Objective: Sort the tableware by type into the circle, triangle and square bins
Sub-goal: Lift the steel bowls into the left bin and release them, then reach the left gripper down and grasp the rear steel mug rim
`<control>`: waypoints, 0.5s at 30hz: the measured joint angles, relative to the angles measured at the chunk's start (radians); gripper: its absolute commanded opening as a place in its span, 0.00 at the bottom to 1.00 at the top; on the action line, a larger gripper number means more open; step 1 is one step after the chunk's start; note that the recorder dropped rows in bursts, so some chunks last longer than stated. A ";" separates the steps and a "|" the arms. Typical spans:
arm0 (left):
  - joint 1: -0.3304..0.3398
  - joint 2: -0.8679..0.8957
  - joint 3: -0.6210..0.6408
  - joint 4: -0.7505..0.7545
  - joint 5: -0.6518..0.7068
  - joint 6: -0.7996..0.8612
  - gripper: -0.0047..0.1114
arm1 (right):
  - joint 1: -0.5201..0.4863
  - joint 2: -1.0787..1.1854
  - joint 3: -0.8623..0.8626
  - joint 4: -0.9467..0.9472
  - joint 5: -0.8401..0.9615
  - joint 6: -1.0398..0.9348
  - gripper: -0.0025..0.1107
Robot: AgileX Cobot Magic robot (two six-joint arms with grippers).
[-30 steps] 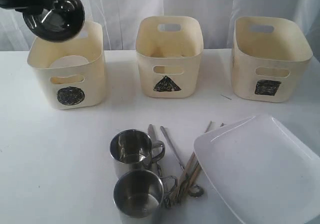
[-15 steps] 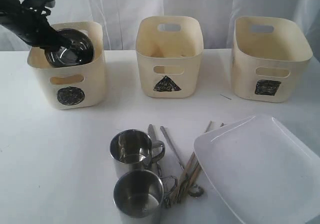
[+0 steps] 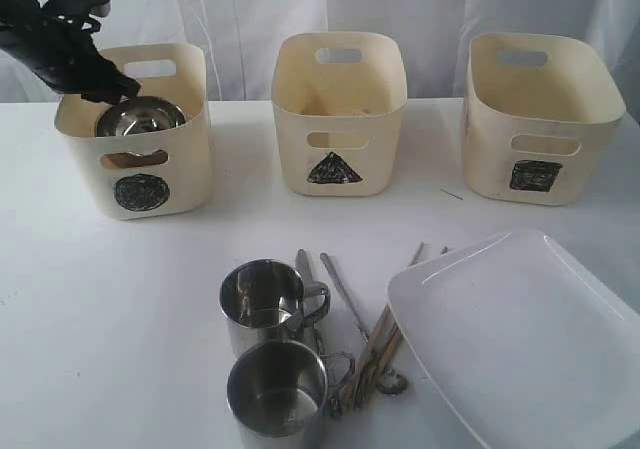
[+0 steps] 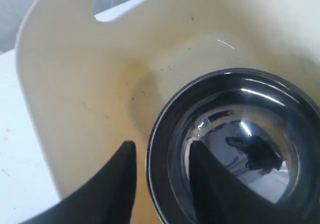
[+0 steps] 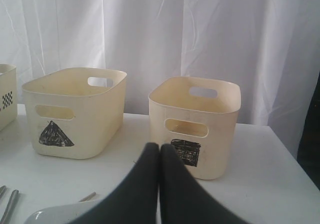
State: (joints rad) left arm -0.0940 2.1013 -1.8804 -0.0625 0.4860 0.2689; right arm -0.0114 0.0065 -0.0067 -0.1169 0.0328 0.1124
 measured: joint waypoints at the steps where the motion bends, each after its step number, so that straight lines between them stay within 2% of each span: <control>1: 0.000 -0.010 0.000 0.000 0.005 0.000 0.41 | 0.000 0.000 0.000 0.000 0.000 0.000 0.02; 7: 0.000 -0.109 0.000 -0.003 0.065 0.000 0.41 | 0.000 0.000 0.000 0.000 0.000 0.000 0.02; 15: -0.013 -0.256 0.026 -0.160 0.381 0.066 0.41 | 0.000 0.000 0.000 0.000 0.000 0.000 0.02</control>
State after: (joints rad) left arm -0.1067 1.8451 -1.8543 -0.2227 0.8669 0.3347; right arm -0.0114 0.0065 -0.0067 -0.1169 0.0328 0.1124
